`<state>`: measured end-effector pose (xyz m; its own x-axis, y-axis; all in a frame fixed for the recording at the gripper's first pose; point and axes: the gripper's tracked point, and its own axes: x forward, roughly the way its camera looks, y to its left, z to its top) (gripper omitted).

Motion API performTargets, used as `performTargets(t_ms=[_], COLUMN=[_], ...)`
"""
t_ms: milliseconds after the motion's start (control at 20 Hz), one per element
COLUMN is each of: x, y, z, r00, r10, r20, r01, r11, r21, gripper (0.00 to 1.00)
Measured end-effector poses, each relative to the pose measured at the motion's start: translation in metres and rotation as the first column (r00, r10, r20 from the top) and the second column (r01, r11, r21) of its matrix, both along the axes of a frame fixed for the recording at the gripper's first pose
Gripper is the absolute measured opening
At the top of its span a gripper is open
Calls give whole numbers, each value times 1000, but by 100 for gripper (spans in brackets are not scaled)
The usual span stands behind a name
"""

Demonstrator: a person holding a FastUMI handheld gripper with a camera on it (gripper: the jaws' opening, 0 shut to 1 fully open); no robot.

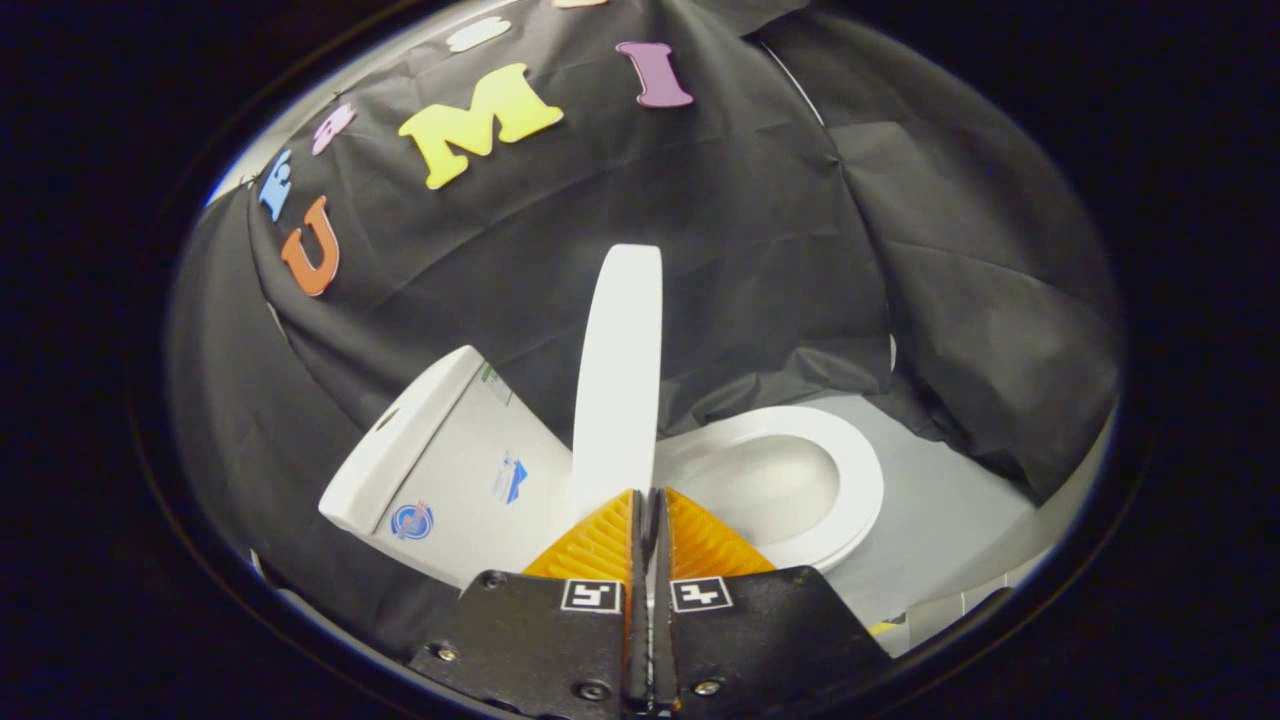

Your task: Open the toilet lid.

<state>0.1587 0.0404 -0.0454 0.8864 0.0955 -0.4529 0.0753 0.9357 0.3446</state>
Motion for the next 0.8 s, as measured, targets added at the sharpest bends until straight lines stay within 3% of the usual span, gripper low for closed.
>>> performTargets(t_ms=[800], x=[1], y=[77], z=[23], r00=[997], r10=[68], r20=[27], r01=[-60], r11=[974], r21=[-218], gripper=[8])
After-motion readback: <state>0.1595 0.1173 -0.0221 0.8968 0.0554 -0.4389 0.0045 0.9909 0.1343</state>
